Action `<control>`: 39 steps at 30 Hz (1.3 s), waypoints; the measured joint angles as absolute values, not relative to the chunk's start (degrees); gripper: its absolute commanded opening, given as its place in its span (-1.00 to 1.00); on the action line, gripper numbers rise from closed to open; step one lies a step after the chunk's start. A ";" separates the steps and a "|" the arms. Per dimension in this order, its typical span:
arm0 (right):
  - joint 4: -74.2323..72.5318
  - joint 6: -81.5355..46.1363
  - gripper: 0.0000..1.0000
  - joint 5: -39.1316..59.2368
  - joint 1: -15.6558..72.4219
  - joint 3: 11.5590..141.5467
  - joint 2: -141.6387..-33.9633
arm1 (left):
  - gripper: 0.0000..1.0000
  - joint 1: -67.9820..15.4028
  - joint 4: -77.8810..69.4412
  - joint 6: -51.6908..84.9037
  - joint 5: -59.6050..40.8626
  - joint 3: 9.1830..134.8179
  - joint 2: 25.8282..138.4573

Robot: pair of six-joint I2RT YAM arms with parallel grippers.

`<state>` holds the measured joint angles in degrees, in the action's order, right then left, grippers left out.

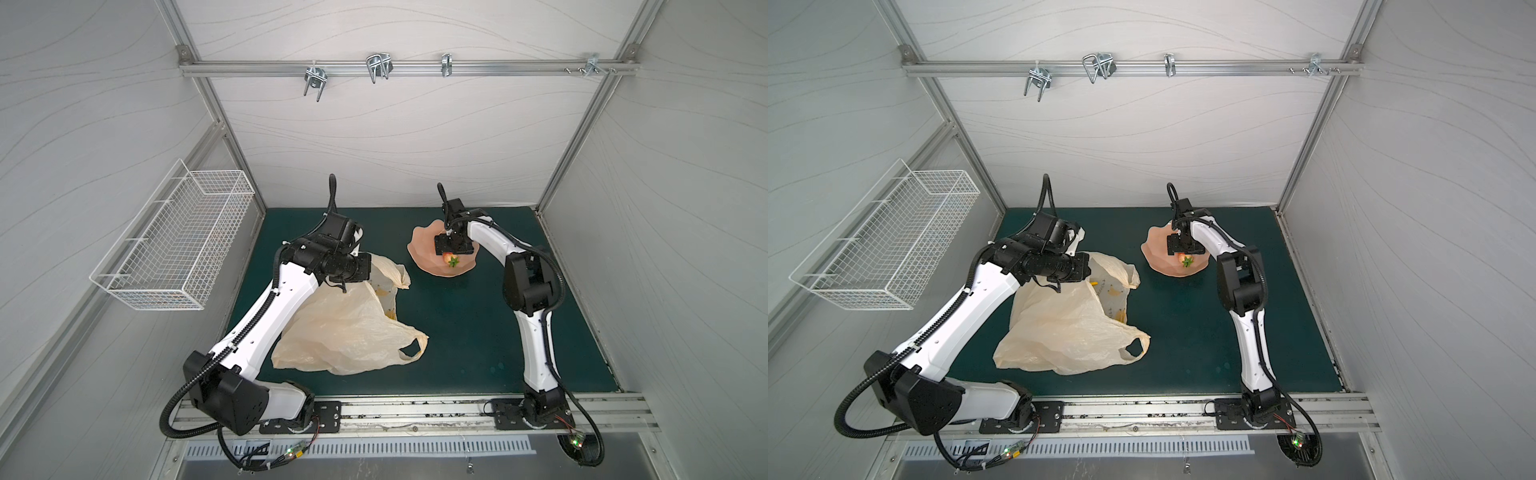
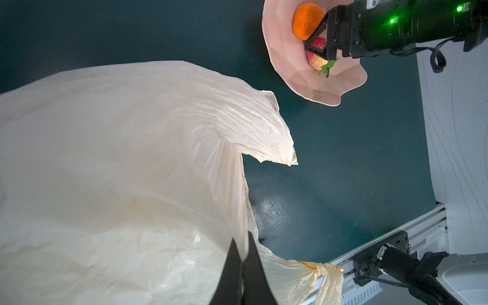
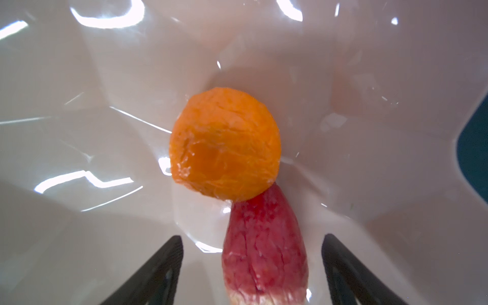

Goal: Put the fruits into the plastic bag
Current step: 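Lower the right gripper and close it on the pink strawberry, then lift the strawberry with the right gripper and carry it to the bag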

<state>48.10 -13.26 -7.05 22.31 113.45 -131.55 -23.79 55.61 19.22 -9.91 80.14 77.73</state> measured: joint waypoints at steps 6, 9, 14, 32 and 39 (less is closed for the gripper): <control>49.04 -12.47 0.34 -7.53 22.24 114.06 -132.44 | -1.00 -23.79 55.66 19.22 -9.82 80.14 77.73; 49.17 -12.27 0.19 -7.70 22.20 114.06 -132.44 | -1.00 -23.79 55.68 19.22 -9.80 80.14 77.73; 49.39 -12.10 -0.05 -7.92 22.20 114.04 -132.44 | -1.00 -23.79 55.68 19.22 -9.67 80.14 77.73; 48.45 -14.41 -0.35 -4.64 22.13 110.78 -127.59 | -1.00 -23.79 55.70 19.25 -9.63 80.14 77.69; 43.94 -20.10 -0.39 4.36 20.29 106.83 -119.35 | -1.00 -23.79 55.83 19.25 -9.63 80.14 77.47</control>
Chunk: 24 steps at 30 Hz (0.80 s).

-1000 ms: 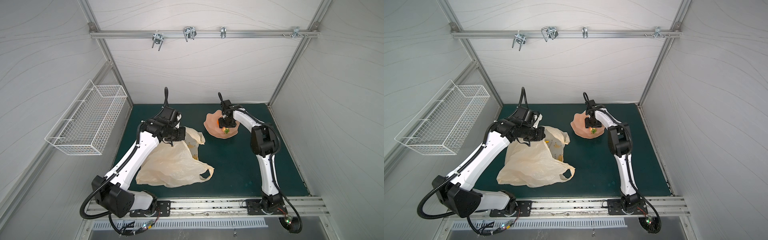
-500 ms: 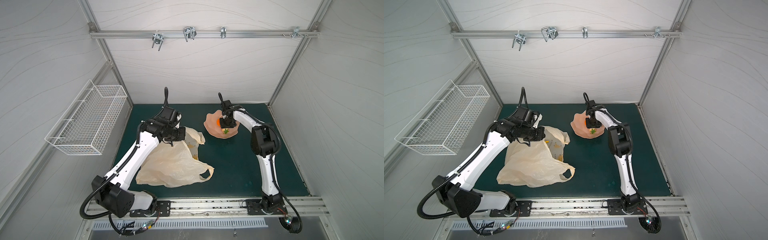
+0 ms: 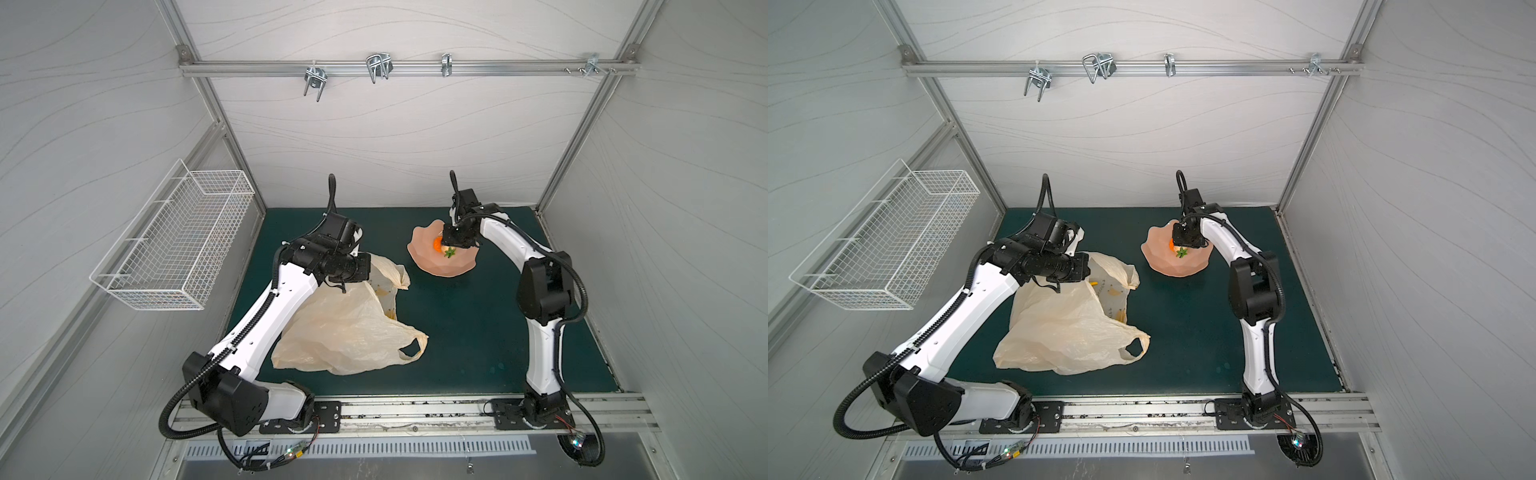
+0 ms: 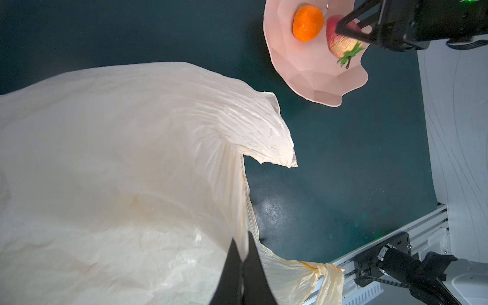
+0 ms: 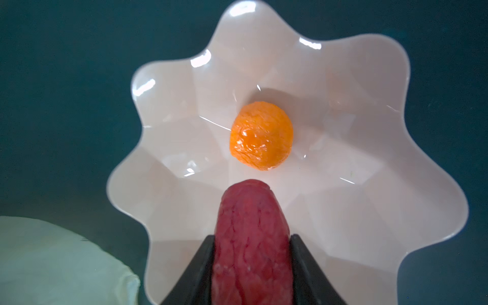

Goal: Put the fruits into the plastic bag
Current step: 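Lift the strawberry with the right gripper and carry it to the bag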

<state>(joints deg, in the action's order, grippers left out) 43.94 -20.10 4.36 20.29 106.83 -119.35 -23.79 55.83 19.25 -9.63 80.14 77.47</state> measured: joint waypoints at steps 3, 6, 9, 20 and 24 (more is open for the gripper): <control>40.84 -23.16 -0.40 9.50 18.94 103.70 -116.29 | -1.00 -23.79 55.90 19.25 -9.63 80.14 77.41; 37.82 -25.93 -0.40 14.22 18.13 100.01 -114.04 | -1.00 -23.79 55.92 19.25 -9.63 80.14 77.38; 34.89 -28.60 -0.40 18.26 17.87 95.79 -111.72 | -1.00 -23.79 55.92 19.25 -9.63 80.14 77.36; 21.91 -40.49 -0.43 28.99 17.91 70.35 -95.26 | -1.00 -23.79 55.94 19.25 -9.65 80.14 77.36; 17.02 -45.63 -0.44 31.14 18.31 59.75 -88.18 | -1.00 -23.79 55.94 19.25 -9.65 80.14 77.38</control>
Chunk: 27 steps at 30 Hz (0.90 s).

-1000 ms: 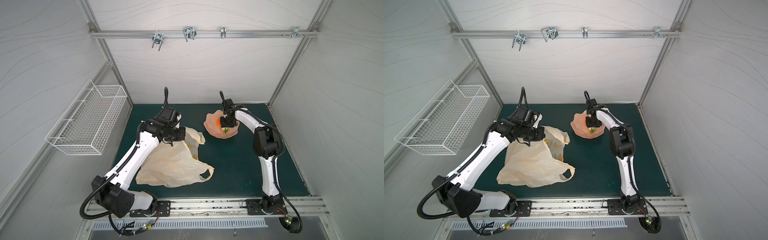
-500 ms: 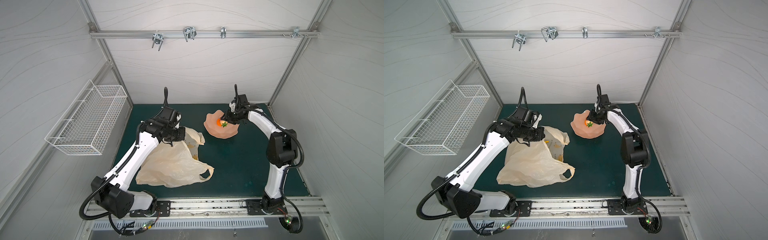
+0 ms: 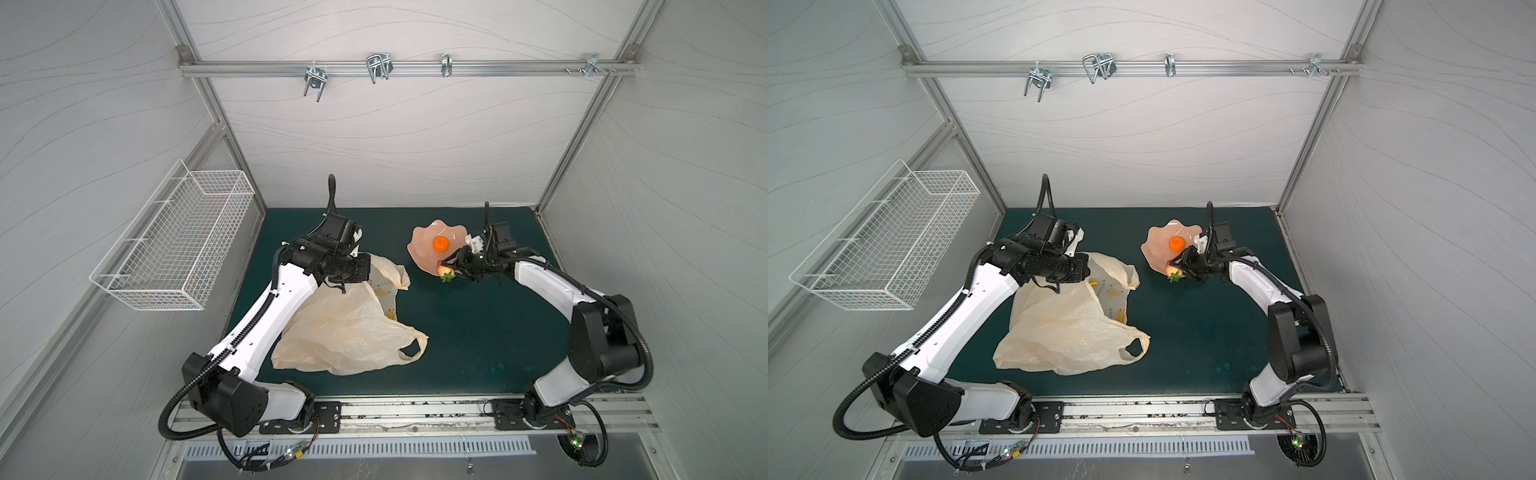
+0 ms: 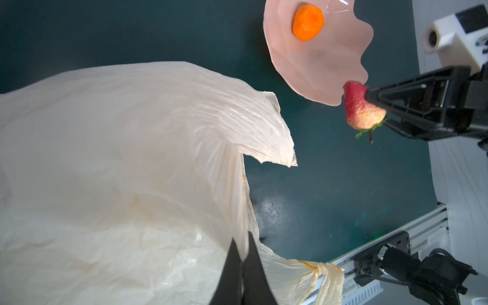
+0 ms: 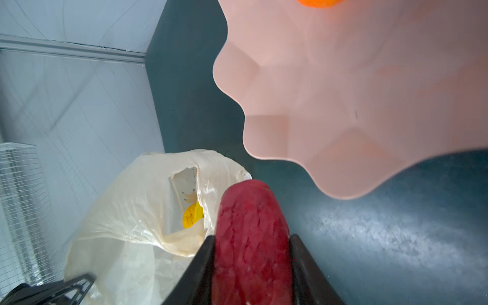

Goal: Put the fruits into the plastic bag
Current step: 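Lift the strawberry with the right gripper and carry it to the bag, then lower the strawberry with the right gripper down into the bag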

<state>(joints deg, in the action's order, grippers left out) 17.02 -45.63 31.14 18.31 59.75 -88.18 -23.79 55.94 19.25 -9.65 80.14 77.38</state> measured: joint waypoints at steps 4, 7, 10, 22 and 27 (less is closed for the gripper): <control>13.34 -49.91 -0.45 32.21 19.77 51.66 -82.85 | -1.00 -23.79 55.92 19.25 -9.67 80.14 77.38; 10.70 -53.12 -0.45 32.53 21.87 46.63 -79.88 | -1.00 -23.79 55.92 19.25 -9.67 80.16 77.41; 8.32 -55.92 -0.46 32.67 23.88 43.29 -78.89 | -1.00 -23.79 55.92 19.25 -9.69 80.18 77.43; -1.76 -63.83 -0.47 32.56 33.95 44.62 -85.67 | -1.00 -23.79 55.94 19.27 -9.89 80.20 77.65; -7.70 -68.88 -0.47 32.62 39.64 48.12 -91.81 | -1.00 -23.79 55.94 19.27 -9.89 80.20 77.65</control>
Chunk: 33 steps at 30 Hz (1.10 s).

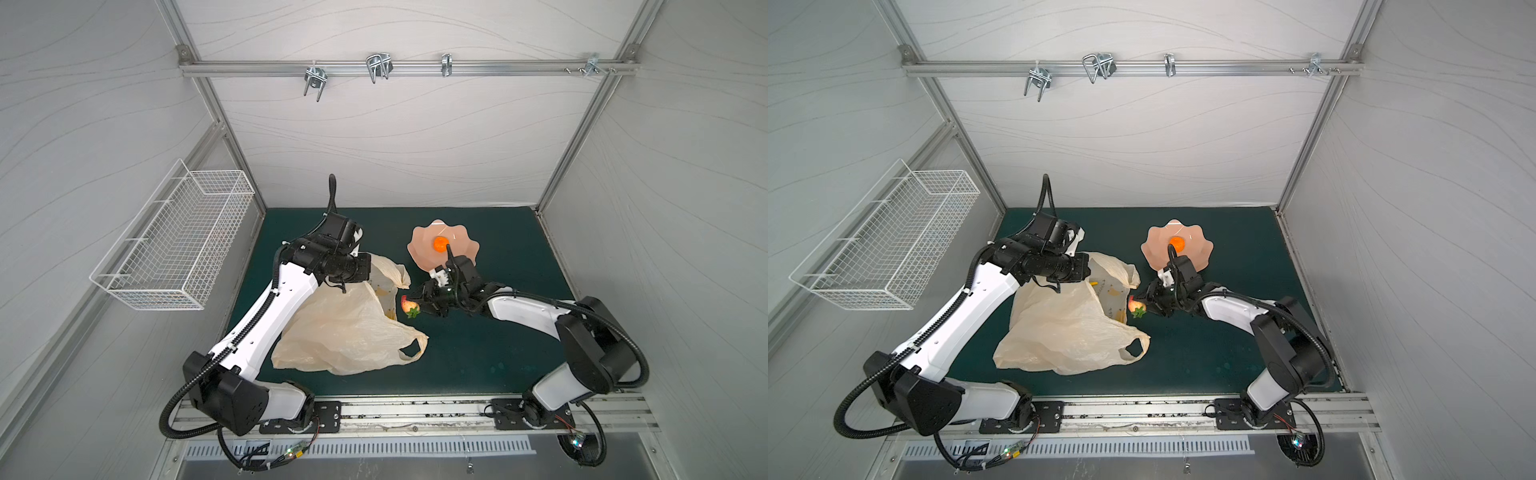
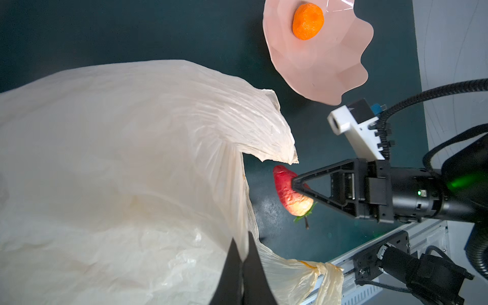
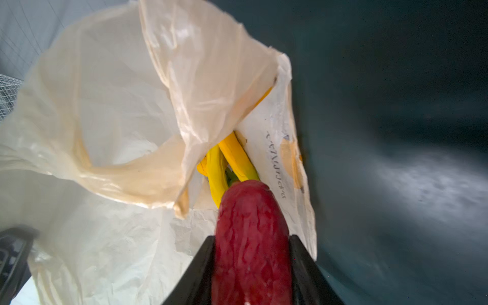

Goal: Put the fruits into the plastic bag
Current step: 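Lower the strawberry with the right gripper down into the bag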

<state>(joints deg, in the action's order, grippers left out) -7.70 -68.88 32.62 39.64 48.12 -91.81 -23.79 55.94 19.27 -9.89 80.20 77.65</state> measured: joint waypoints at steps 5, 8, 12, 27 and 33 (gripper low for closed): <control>-13.98 -74.65 -0.47 33.26 45.78 53.49 -98.85 | -1.00 -23.79 55.96 19.29 -9.89 80.20 77.65; -18.20 -78.70 -0.46 33.74 49.47 56.75 -103.09 | -1.00 -23.79 55.96 19.31 -9.89 80.20 77.65; -21.89 -82.67 -0.46 35.16 53.34 61.39 -108.38 | -1.00 -23.79 55.94 19.49 -9.89 80.20 77.65; -27.14 -90.89 -0.44 38.54 57.54 71.02 -119.20 | -1.00 -23.83 55.90 20.10 -9.91 80.20 77.65; -25.45 -91.29 -0.41 39.13 58.54 75.02 -121.54 | -1.00 -24.16 55.90 20.14 -9.89 80.20 77.65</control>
<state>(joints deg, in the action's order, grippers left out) -25.45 -91.29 39.13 58.54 75.02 -121.54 -24.16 55.90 20.14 -9.89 80.20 77.65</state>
